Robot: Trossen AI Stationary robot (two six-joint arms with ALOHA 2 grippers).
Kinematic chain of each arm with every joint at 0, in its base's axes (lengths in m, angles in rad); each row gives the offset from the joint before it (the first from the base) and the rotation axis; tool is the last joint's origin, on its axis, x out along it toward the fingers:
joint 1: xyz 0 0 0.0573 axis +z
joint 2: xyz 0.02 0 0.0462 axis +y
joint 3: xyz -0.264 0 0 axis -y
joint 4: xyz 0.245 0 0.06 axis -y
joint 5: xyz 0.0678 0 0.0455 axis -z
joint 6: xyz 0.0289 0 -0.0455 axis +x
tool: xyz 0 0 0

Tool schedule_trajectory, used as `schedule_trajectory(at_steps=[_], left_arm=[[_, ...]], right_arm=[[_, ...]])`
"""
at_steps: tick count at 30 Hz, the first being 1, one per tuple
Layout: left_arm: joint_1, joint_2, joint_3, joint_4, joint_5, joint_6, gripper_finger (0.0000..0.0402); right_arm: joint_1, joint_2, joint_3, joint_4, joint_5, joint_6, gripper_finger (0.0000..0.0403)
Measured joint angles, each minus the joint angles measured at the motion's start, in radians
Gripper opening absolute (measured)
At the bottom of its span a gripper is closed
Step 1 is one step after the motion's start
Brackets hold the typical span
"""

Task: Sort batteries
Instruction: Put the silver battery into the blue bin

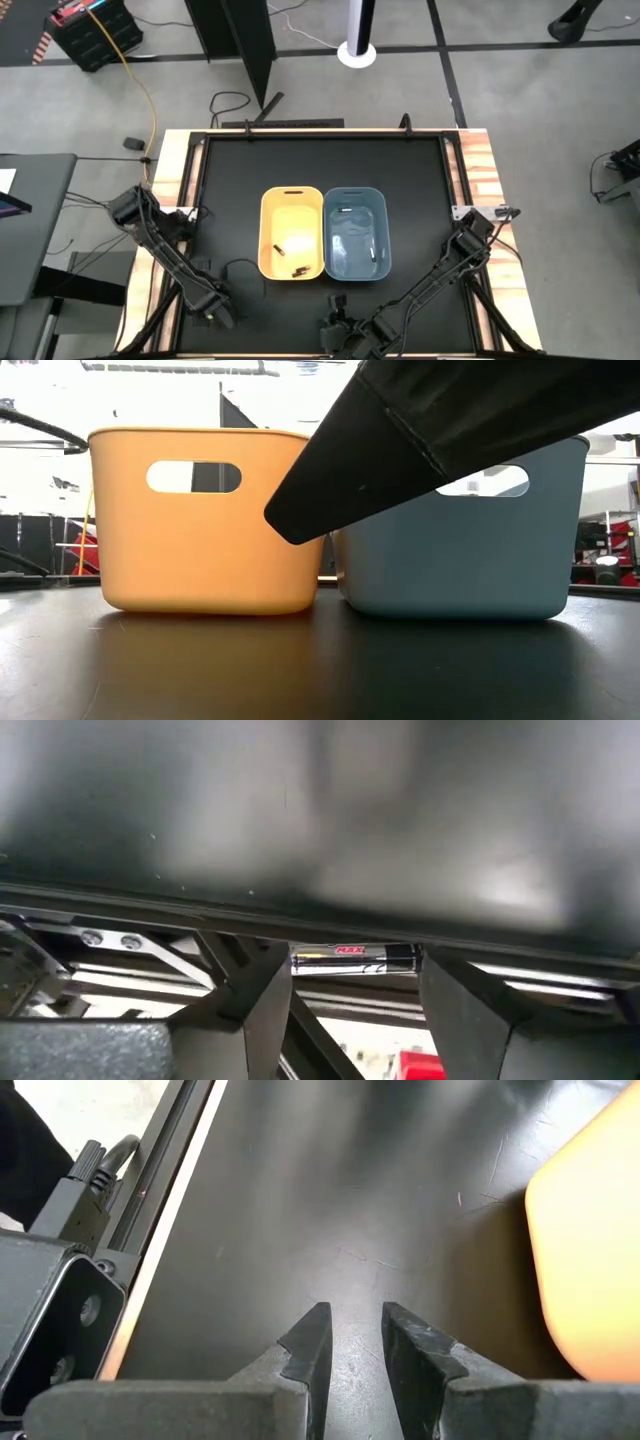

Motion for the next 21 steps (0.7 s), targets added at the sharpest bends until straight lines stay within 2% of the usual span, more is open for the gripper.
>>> schedule_trajectory(at_steps=[11,21], left_arm=[[0.037,-0.186,0.000,0.053,-0.166,-0.109,0.0190],[0.049,-0.338,0.001,0.174,-0.296,-0.117,0.0190]], right_arm=[[-0.001,0.000,0.000,0.000,0.000,0.000,0.0110],[-0.001,0.000,0.000,0.000,0.000,-0.015,0.0110]])
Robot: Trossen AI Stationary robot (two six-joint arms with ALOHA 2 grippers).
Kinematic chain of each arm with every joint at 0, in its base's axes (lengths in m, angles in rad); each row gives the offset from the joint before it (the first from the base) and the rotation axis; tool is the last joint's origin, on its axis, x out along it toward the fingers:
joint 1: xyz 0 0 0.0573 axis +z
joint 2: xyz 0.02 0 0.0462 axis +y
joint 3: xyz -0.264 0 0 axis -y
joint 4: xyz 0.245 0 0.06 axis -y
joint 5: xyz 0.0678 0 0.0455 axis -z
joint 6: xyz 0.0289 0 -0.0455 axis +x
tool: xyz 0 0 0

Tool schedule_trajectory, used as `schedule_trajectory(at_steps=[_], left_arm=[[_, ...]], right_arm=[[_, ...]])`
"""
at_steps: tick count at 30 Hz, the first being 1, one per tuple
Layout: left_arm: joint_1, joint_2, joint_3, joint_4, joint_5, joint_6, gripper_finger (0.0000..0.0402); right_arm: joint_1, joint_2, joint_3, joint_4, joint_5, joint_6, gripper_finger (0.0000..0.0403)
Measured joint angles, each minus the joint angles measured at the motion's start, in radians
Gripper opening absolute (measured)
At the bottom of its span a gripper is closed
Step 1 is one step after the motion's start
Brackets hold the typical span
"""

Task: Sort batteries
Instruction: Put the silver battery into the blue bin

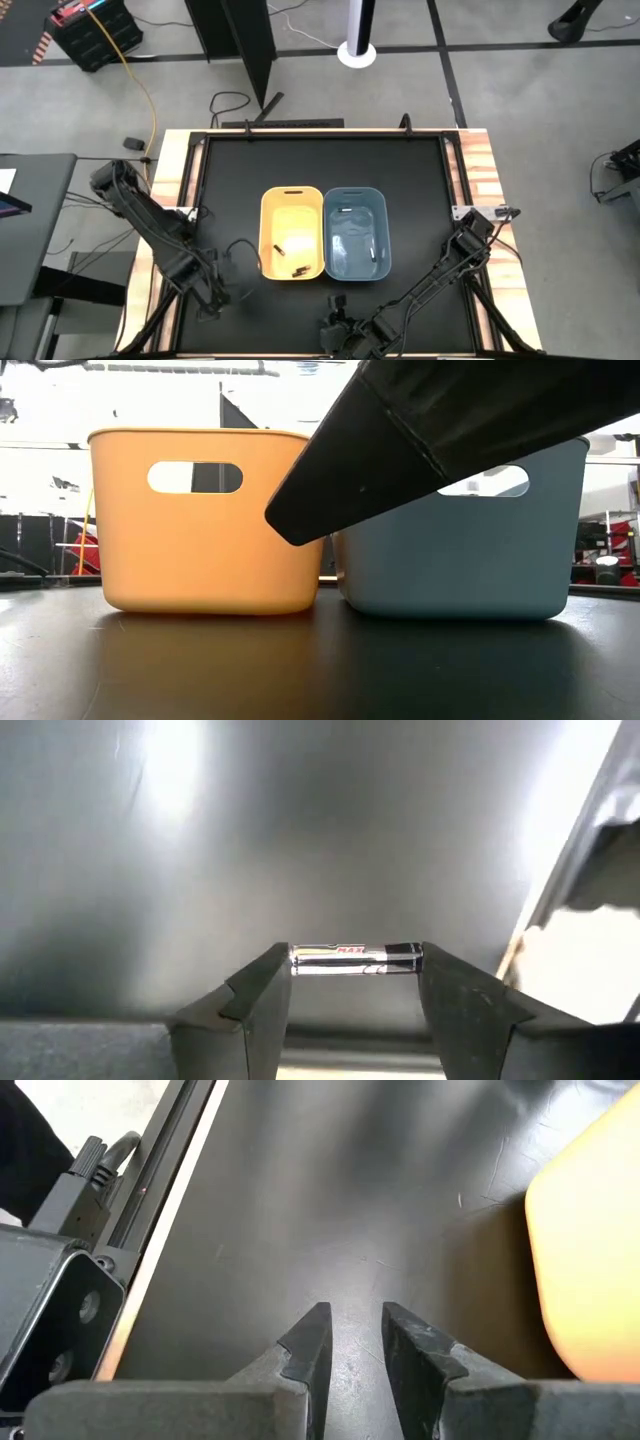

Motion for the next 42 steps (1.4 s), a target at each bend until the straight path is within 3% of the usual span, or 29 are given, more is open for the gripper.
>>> schedule_trajectory(at_steps=[10,20,30,36,42], left_arm=[[0.000,-0.127,0.001,0.259,-0.237,0.121,0.0190],[0.098,-0.130,0.001,0.569,-0.366,0.501,0.0190],[0.284,-0.127,0.001,0.885,-0.563,0.868,0.0190],[0.431,-0.029,0.001,1.103,-0.475,0.974,0.0190],[0.552,0.106,0.001,1.219,-0.401,1.015,0.0190]], right_arm=[[0.006,0.000,0.000,-0.017,-0.003,-0.013,0.0110],[0.043,-0.012,0.000,-0.162,-0.008,0.006,0.0110],[0.112,-0.069,0.000,-0.478,-0.012,0.260,0.0110],[0.146,-0.127,0.000,-0.614,-0.012,0.408,0.0110],[0.213,-0.229,0.000,-0.686,-0.001,0.475,0.0110]])
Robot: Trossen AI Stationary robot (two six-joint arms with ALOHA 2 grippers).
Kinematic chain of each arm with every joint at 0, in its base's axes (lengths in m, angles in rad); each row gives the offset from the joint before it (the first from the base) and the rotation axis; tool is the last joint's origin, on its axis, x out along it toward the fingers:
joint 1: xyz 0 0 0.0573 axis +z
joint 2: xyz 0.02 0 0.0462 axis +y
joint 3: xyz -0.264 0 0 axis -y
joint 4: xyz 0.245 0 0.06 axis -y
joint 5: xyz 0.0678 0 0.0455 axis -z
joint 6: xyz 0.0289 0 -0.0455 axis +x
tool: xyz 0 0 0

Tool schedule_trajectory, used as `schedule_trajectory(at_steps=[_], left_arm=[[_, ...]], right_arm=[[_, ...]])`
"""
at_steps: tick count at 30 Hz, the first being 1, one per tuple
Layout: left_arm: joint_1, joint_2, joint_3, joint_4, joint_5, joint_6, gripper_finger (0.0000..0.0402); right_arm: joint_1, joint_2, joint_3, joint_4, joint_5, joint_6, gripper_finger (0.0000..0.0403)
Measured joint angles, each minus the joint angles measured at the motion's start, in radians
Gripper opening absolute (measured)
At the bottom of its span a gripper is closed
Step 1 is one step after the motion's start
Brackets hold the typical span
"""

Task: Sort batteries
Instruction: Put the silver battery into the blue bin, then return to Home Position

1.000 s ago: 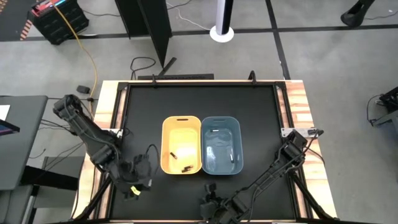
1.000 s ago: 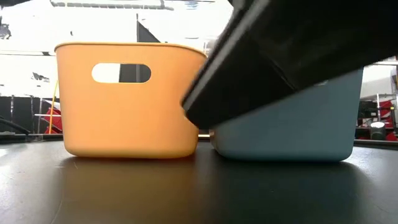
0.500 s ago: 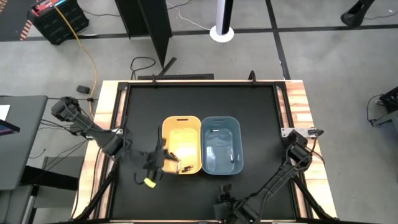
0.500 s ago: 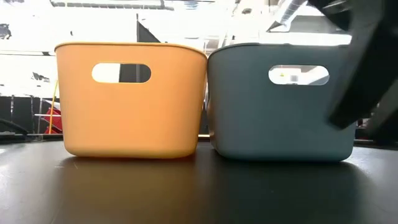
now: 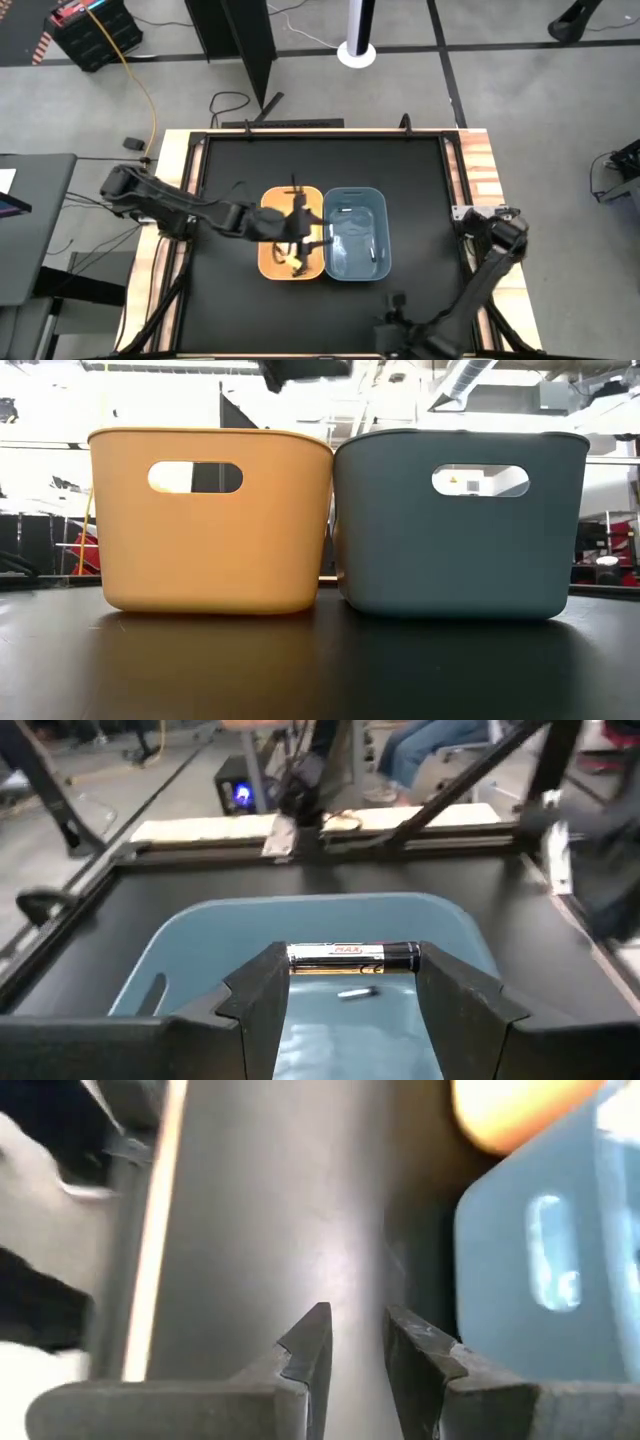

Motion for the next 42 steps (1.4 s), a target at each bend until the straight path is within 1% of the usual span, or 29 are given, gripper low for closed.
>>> schedule_trajectory(at_steps=[2,5,9,12,14,16,19,25,27,30,34,37,39,42], left_arm=[[0.035,0.042,0.000,0.037,0.024,-0.010,0.0190],[0.080,0.106,0.000,0.097,0.094,-0.010,0.0190],[0.134,0.171,0.000,0.146,0.159,-0.009,0.0190],[0.171,0.196,0.001,0.166,0.190,0.009,0.0190],[0.193,0.214,0.020,0.162,0.212,0.019,0.0190],[0.216,0.231,0.038,0.159,0.256,0.027,0.0190],[0.245,0.262,0.072,0.153,0.302,0.034,0.0192],[0.284,0.322,0.146,0.095,0.307,0.086,0.0230],[0.291,0.324,0.167,0.063,0.316,0.108,0.0245],[0.291,0.321,0.185,0.059,0.323,0.135,0.0266],[0.288,0.293,0.206,0.020,0.301,0.130,0.0283],[0.289,0.233,0.197,-0.043,0.294,0.135,0.0285],[0.279,0.171,0.170,-0.051,0.274,0.145,0.0279],[0.254,0.051,0.089,0.009,0.248,0.173,0.0257]], right_arm=[[0.030,-0.059,0.000,-0.021,0.057,0.020,0.0108],[0.074,-0.165,0.000,-0.019,0.172,0.015,0.0106],[0.121,-0.295,0.000,0.006,0.314,-0.067,0.0102],[0.139,-0.363,0.001,0.024,0.376,-0.158,0.0102],[0.142,-0.392,0.001,0.023,0.394,-0.228,0.0102],[0.134,-0.412,0.001,0.016,0.398,-0.291,0.0102],[0.114,-0.434,0.001,0.004,0.402,-0.356,0.0102],[0.078,-0.445,0.001,-0.097,0.402,-0.371,0.0102],[0.075,-0.445,0.001,-0.127,0.402,-0.372,0.0102],[0.072,-0.445,0.001,-0.150,0.400,-0.364,0.0102],[0.077,-0.445,0.001,-0.156,0.396,-0.364,0.0102],[0.076,-0.445,0.001,-0.155,0.396,-0.355,0.0101],[0.065,-0.445,0.001,-0.152,0.396,-0.341,0.0100],[0.051,-0.445,0.001,-0.154,0.396,-0.330,0.0083]])
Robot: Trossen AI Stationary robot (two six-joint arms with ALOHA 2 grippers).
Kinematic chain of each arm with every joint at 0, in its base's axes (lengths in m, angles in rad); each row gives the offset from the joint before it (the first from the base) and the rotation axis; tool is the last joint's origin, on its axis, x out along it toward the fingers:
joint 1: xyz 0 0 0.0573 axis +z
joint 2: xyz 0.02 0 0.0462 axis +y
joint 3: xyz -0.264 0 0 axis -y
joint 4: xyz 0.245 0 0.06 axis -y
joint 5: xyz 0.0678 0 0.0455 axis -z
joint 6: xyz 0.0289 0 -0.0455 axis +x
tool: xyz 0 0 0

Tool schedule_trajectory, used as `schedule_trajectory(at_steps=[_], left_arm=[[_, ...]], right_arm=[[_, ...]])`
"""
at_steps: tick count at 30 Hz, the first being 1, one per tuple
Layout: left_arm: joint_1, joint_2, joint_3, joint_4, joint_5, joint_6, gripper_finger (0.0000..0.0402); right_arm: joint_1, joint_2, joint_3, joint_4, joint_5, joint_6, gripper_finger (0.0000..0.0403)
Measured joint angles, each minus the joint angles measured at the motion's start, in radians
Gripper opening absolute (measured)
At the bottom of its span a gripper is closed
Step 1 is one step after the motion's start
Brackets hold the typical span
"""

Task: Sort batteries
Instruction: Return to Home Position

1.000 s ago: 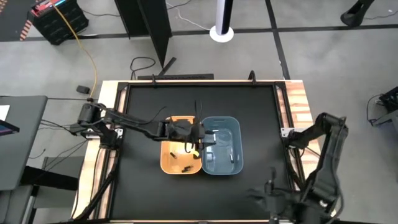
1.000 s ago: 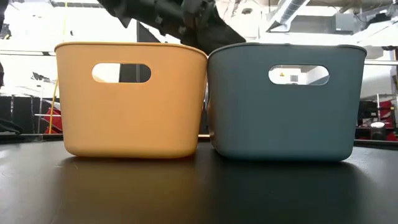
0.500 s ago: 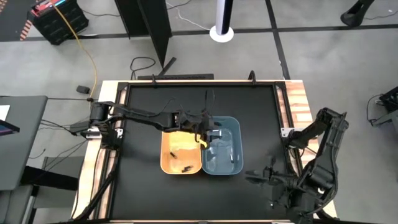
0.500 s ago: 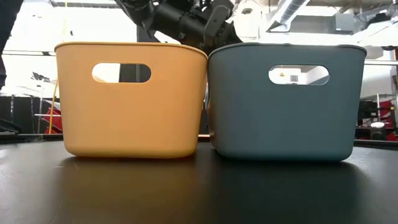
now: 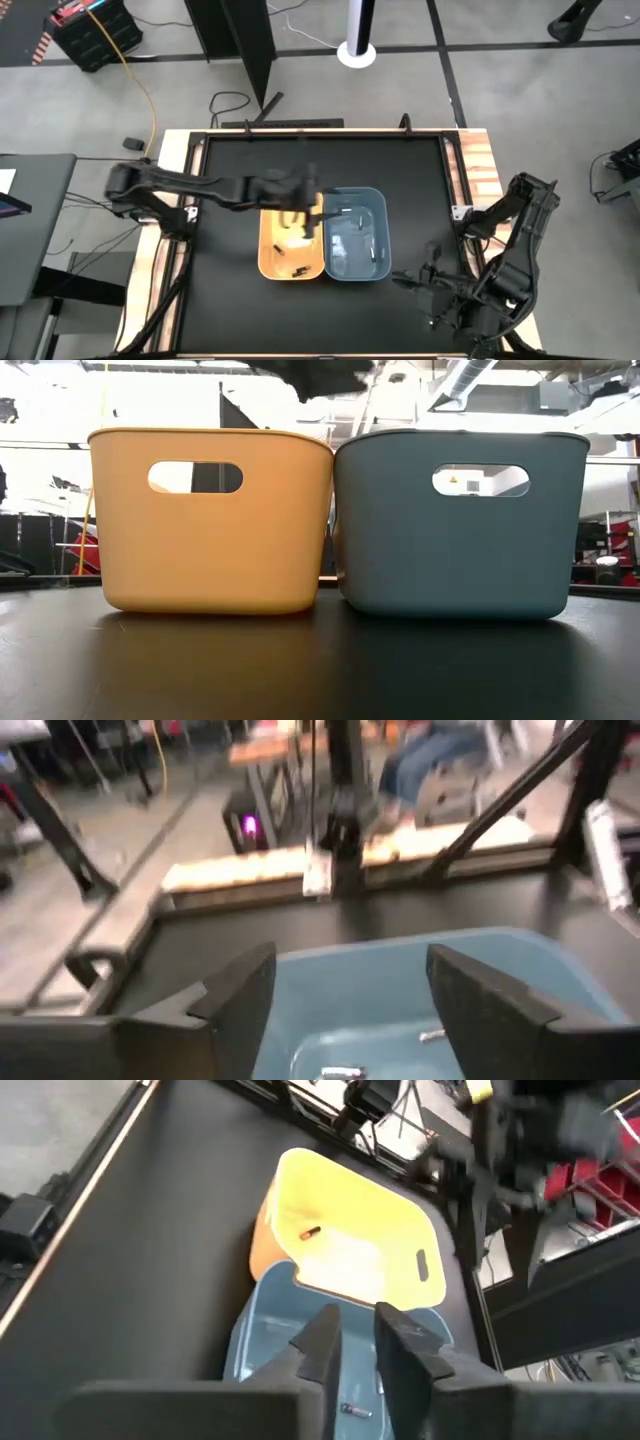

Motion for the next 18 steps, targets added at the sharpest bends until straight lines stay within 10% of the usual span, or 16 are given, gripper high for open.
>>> schedule_trajectory(at_steps=[11,18], left_arm=[[-0.079,-0.519,-0.475,0.162,-0.071,0.024,0.0064],[-0.100,-0.788,-0.707,0.259,-0.118,0.007,0.0003]], right_arm=[[-0.058,-0.055,-0.093,0.075,0.114,-0.022,0.0004],[-0.236,-0.316,-0.572,0.957,-0.199,-0.502,0.0001]])
